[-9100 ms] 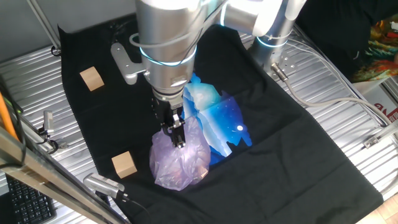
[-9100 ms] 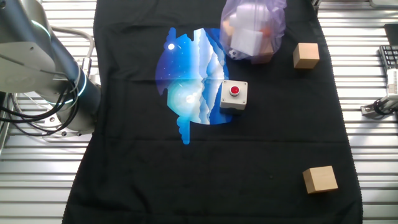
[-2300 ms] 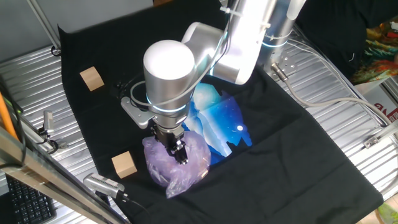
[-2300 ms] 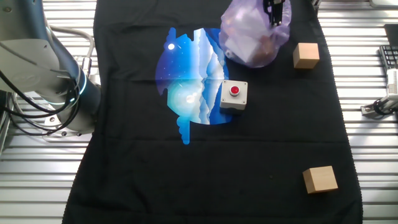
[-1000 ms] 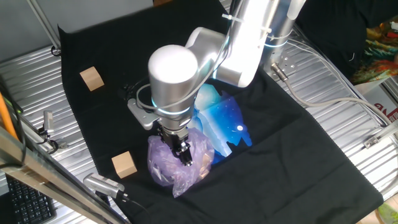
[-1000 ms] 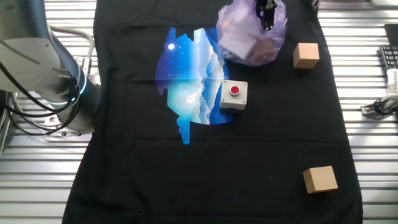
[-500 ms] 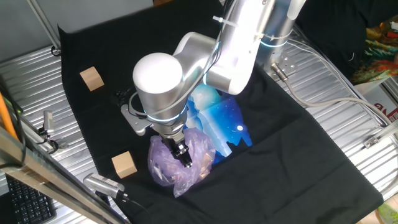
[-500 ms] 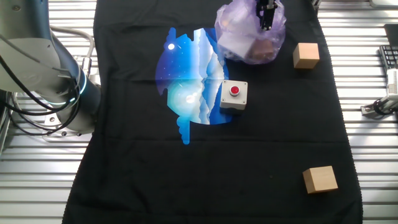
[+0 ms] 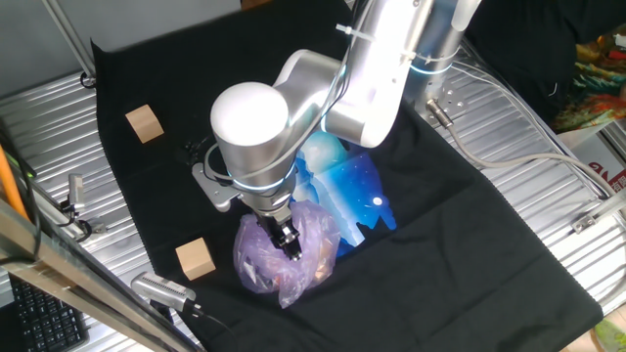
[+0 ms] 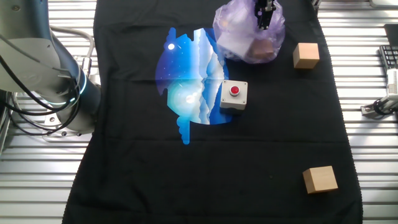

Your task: Pick up a bag of things

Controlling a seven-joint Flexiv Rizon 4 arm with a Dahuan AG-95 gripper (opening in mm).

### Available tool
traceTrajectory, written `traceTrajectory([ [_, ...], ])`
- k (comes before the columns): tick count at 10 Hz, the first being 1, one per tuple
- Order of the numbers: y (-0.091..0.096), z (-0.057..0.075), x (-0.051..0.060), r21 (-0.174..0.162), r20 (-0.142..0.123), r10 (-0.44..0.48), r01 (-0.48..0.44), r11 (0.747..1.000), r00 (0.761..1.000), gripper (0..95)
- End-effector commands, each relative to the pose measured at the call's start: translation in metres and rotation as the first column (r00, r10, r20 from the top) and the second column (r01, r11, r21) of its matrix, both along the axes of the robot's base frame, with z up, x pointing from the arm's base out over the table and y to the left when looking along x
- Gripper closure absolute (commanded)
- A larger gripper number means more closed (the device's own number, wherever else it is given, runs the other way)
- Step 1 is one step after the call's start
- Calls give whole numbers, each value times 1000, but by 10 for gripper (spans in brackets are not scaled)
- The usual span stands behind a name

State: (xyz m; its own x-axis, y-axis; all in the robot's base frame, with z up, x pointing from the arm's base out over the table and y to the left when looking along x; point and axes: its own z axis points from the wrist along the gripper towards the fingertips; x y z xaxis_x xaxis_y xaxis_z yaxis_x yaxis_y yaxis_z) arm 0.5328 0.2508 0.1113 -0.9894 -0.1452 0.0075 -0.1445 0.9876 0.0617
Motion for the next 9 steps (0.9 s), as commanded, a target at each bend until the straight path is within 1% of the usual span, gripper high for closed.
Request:
traceTrajectory([
  [1,0,0,0,2,-1,-19,19,1000,1000,950],
  [9,0,0,0,3,2,-20,20,1000,1000,950],
])
